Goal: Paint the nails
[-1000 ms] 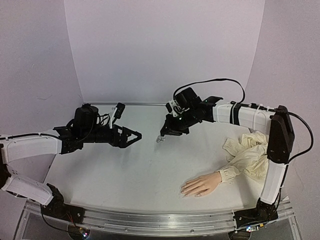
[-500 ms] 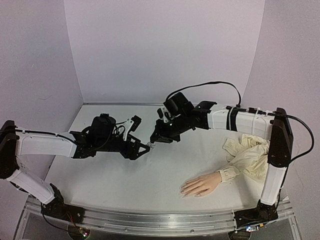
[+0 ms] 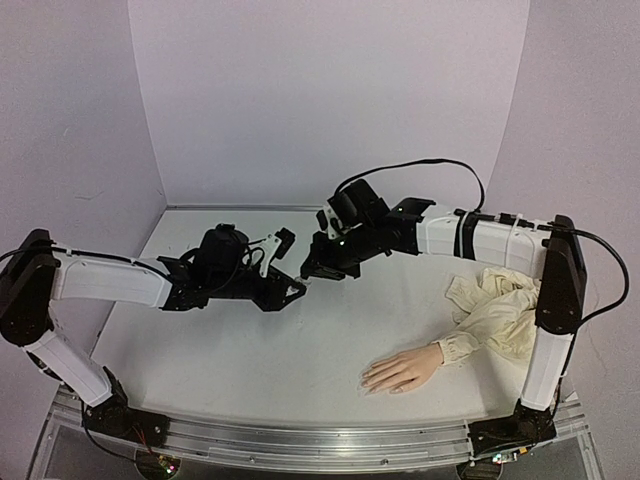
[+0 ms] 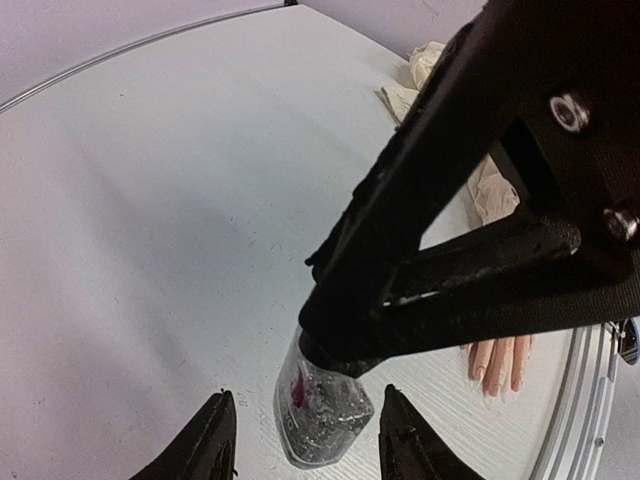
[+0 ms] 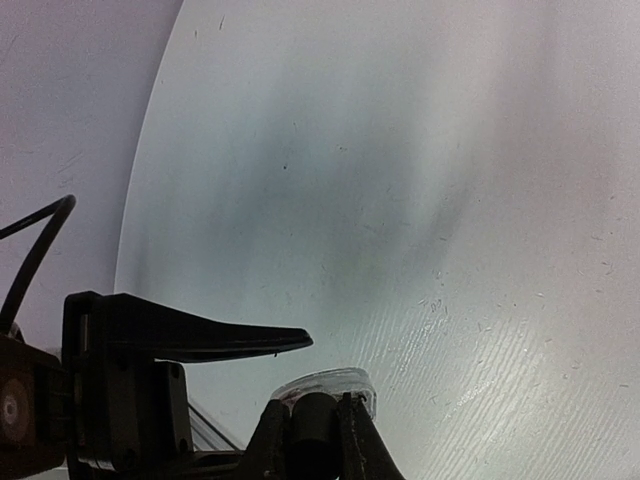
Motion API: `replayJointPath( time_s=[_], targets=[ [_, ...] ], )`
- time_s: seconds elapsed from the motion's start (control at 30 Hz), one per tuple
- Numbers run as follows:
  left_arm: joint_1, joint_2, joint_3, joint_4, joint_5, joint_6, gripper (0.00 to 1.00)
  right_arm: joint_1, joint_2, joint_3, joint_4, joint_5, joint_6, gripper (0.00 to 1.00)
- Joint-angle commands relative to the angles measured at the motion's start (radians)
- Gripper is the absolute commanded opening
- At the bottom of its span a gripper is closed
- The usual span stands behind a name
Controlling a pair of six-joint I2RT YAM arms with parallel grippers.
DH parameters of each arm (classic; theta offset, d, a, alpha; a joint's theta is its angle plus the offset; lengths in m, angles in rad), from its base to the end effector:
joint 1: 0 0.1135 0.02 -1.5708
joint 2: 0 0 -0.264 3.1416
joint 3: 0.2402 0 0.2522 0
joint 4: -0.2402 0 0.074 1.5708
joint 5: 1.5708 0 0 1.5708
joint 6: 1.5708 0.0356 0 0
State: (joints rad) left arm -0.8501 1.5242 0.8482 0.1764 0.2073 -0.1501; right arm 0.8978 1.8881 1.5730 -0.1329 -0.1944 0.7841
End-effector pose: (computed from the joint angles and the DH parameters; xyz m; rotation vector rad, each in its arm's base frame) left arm 0.2135 -0.2542 0.2186 0.8663 1.9843 -0.8122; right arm 0.2764 0.3578 0.2983 -0.2650 2.2339 1.1984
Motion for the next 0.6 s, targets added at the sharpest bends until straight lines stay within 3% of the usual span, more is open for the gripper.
replayJointPath(
  time_s=[0.0, 0.23, 0.57],
  targets=[
    [-0.003, 0.007, 0.067, 0.046, -0.005, 0.001, 0.44, 0.005, -0.043, 0.043, 0.012, 0.011, 0.003, 0.0],
    [-0.003, 0.023, 0.085, 0.046, -0.005, 0.0, 0.38, 0.006, -0.046, 0.038, 0.012, 0.016, 0.001, 0.0],
    [-0.003, 0.048, 0.092, 0.046, 0.001, 0.001, 0.48, 0.006, -0.05, 0.035, 0.012, 0.02, 0.007, 0.0]
  ],
)
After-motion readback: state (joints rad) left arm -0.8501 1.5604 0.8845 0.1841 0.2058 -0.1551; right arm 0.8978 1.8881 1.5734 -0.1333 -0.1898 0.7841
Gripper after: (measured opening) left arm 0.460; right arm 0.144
